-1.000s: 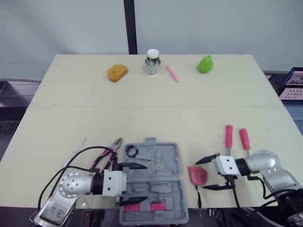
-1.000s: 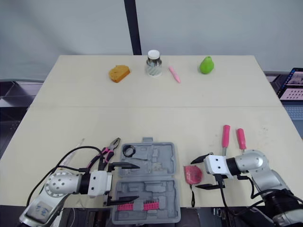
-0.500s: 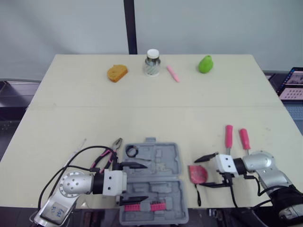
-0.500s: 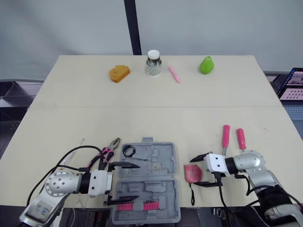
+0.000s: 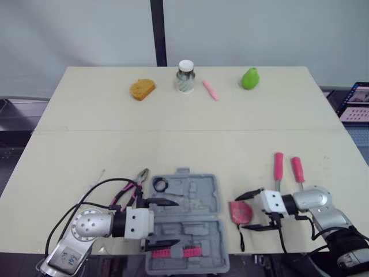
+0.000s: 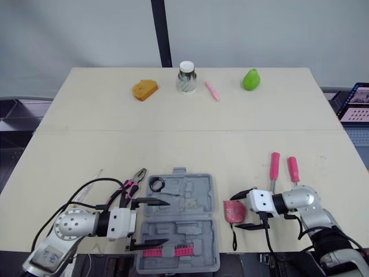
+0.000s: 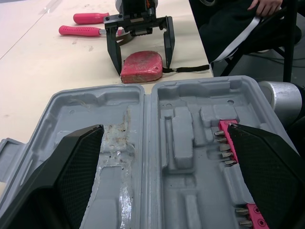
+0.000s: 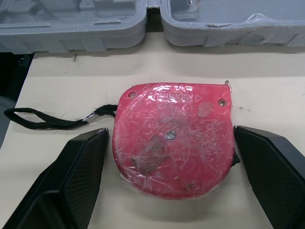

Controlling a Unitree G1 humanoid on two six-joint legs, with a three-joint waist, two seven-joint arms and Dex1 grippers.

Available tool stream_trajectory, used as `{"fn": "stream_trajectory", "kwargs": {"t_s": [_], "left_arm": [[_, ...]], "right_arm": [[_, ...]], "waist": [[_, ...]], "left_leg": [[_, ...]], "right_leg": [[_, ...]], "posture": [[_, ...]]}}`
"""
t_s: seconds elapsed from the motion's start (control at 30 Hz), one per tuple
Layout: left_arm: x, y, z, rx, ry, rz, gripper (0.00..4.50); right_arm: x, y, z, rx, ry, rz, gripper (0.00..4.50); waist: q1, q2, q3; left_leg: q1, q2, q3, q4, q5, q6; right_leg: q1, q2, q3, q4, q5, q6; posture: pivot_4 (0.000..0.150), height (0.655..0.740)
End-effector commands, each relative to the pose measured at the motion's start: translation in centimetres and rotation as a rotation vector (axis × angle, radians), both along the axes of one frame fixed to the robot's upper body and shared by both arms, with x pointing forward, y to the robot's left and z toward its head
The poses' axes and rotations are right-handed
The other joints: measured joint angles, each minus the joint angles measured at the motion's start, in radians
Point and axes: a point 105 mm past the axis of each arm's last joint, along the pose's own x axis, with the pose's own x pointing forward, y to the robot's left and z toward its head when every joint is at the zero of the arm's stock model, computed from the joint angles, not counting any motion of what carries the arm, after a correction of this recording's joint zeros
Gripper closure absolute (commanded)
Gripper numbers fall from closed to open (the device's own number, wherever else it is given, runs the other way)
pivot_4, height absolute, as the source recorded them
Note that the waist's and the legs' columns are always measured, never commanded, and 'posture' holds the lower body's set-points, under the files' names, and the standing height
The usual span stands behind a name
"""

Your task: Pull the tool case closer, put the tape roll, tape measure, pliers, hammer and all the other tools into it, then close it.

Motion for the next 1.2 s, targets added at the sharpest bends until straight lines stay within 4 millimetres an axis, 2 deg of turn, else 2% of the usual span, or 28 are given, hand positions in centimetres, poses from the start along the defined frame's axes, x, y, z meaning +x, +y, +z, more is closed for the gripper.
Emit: {"fn": "stream_trajectory", "kwargs": {"t_s": [0.03, 0.1, 0.13, 0.17, 0.4, 0.53, 0.67, 0.77, 0.83, 0.97, 1.1, 1.2], "left_arm": [[-0.2, -0.3, 0.5, -0.009, -0.026, -0.014, 0.0], [-0.2, -0.3, 0.4, -0.011, -0.026, -0.014, 0.0], [-0.2, -0.3, 0.4, -0.011, -0.025, -0.014, 0.0], [-0.2, -0.4, 0.4, -0.012, -0.025, -0.013, 0.0], [0.0, -0.6, 0.3, -0.022, -0.021, -0.005, 0.0], [0.2, -0.7, 0.3, -0.037, -0.018, 0.026, 0.0], [0.7, -0.2, 0.2, -0.058, -0.018, 0.106, 0.0], [0.9, 0.4, 0.1, -0.076, -0.007, 0.171, 0.0], [0.7, 0.7, 0.1, -0.098, 0.007, 0.212, 0.0], [0.2, 1.4, -0.2, -0.128, 0.033, 0.298, 0.0], [-0.1, 2.2, -0.5, -0.115, 0.039, 0.339, 0.0], [-0.2, 2.6, -0.5, -0.104, 0.031, 0.35, 0.0]], "right_arm": [[-0.2, -0.2, -0.2, -0.005, 0.01, 0.001, 0.32], [-0.2, -0.2, -0.2, -0.006, 0.01, -0.002, 0.9], [-0.1, -0.2, -0.1, -0.004, 0.01, -0.005, 1.42], [-0.1, -0.3, -0.1, -0.002, 0.009, -0.007, 1.61], [0.1, -0.2, 0.5, 0.016, 0.012, -0.02, 1.61], [0.6, -0.3, 2.0, 0.012, 0.011, -0.029, 1.61], [1.3, 0.6, 5.8, -0.009, 0.02, -0.024, 1.61], [1.8, 1.2, 8.1, -0.121, 0.018, -0.011, 1.61], [2.3, 2.2, 9.6, -0.186, 0.01, -0.01, 1.61], [3.3, 5.2, 12.3, -0.192, -0.016, -0.036, 1.61], [3.4, 7.6, 13.0, -0.217, -0.02, -0.03, 1.61], [3.3, 9.0, 12.5, -0.255, -0.046, -0.002, 1.61]], "waist": [[0.0, 0.0, 0.0], [0.0, 0.0, 0.0], [0.001, 0.0, 0.0], [0.001, 0.0, 0.0], [0.0, 0.0, 0.0], [0.0, 0.0, 0.0], [0.0, 0.002, 0.001], [-0.003, 0.003, 0.001], [-0.003, 0.003, 0.001], [-0.001, 0.003, 0.001], [0.003, 0.003, 0.001], [0.002, 0.003, 0.001]], "left_leg": [[0.0, 0.0, 0.0, 0.0, 0.0, 0.0], [0.0, 0.0, 0.0, 0.0, 0.0, 0.0], [0.0, 0.0, 0.0, 0.0, 0.0, 0.0], [0.0, 0.0, 0.0, 0.0, 0.0, 0.0], [0.0, 0.0, 0.0, 0.0, 0.0, 0.0], [0.0, 0.0, 0.0, 0.0, 0.0, 0.0], [0.0, 0.0, 0.0, 0.0, 0.0, 0.0], [0.0, 0.001, 0.0, 0.0, 0.0, -0.001], [0.0, 0.001, 0.0, -0.001, -0.001, -0.001], [0.0, 0.001, -0.001, -0.001, -0.001, -0.001], [-0.003, 0.001, -0.002, 0.0, -0.001, -0.002], [-0.006, 0.0, -0.003, 0.001, -0.001, -0.001]], "right_leg": [[0.0, 0.0, 0.0, 0.0, 0.0, 0.0], [0.0, 0.0, 0.0, 0.0, 0.0, 0.0], [0.0, 0.0, 0.0, 0.0, 0.0, 0.0], [0.0, 0.0, 0.0, 0.0, 0.0, 0.0], [0.0, 0.0, 0.0, 0.0, 0.0, 0.0], [0.0, 0.0, 0.0, 0.0, 0.0, 0.0], [0.0, 0.0, 0.0, 0.0, 0.0, 0.0], [-0.001, 0.0, 0.0, 0.0, 0.0, 0.0], [-0.001, 0.0, 0.0, 0.0, 0.0, 0.0], [-0.001, 0.0, 0.0, -0.001, 0.0, 0.0], [-0.003, -0.001, -0.001, -0.001, 0.0, -0.001], [-0.004, -0.002, -0.001, -0.001, 0.0, -0.001]], "posture": [[0.15, 0.74], [0.15, 0.74], [0.15, 0.74], [0.15, 0.74], [0.15, 0.74], [0.15, 0.74], [0.15, 0.74], [0.15, 0.74], [0.15, 0.74], [0.15, 0.74], [0.15, 0.74], [0.15, 0.74]]}}
